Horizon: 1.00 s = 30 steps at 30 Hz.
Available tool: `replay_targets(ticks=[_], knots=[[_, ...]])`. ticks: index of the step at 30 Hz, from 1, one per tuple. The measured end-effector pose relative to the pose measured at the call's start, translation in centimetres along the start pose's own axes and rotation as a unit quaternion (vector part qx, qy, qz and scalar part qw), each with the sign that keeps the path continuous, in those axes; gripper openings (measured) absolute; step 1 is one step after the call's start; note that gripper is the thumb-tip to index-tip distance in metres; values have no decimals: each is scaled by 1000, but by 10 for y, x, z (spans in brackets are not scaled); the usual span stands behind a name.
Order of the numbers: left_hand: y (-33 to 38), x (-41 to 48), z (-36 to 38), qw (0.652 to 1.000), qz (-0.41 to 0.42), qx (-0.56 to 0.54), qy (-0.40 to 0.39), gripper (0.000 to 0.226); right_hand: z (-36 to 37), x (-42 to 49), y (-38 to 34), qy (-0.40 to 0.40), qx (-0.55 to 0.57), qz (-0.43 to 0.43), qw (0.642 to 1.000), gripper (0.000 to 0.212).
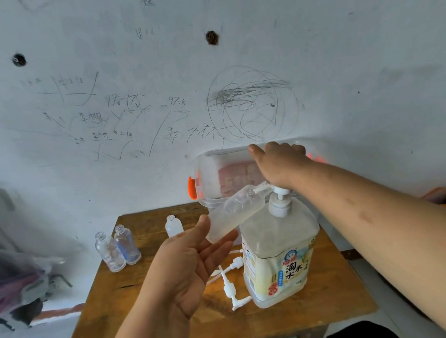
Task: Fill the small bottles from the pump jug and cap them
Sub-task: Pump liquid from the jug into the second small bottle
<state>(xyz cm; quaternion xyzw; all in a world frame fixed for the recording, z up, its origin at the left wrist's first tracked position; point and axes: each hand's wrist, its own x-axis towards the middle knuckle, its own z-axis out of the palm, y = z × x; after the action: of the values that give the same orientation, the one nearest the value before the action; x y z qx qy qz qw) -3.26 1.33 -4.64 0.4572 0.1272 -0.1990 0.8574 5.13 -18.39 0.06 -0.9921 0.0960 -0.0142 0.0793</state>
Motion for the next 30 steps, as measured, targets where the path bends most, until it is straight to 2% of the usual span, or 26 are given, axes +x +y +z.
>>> replay_targets(ticks=[6,10,14,19,22,30], knots=[[-6,7,-6,1000,-12,0,-8,29,6,2,1,10,-9,-2,1000,58],[-10,10,-9,1000,-27,-2,3,34,19,2,0,4,2,4,1000,50],[-11,6,-7,999,-31,-10,15,34,12,-10,0,33,24,-14,999,37],[-7,-2,-3,1000,-22,-4,9,28,-2,-12,-5,8,44,5,999,44],[-1,-2,0,1000,-1,-11,12,24,-12,-10,-7,3,47,-7,999,40],[-2,7,-8,998,36,-29,-37,42,-13,-17,-9,-18,6,-12,1000,43]])
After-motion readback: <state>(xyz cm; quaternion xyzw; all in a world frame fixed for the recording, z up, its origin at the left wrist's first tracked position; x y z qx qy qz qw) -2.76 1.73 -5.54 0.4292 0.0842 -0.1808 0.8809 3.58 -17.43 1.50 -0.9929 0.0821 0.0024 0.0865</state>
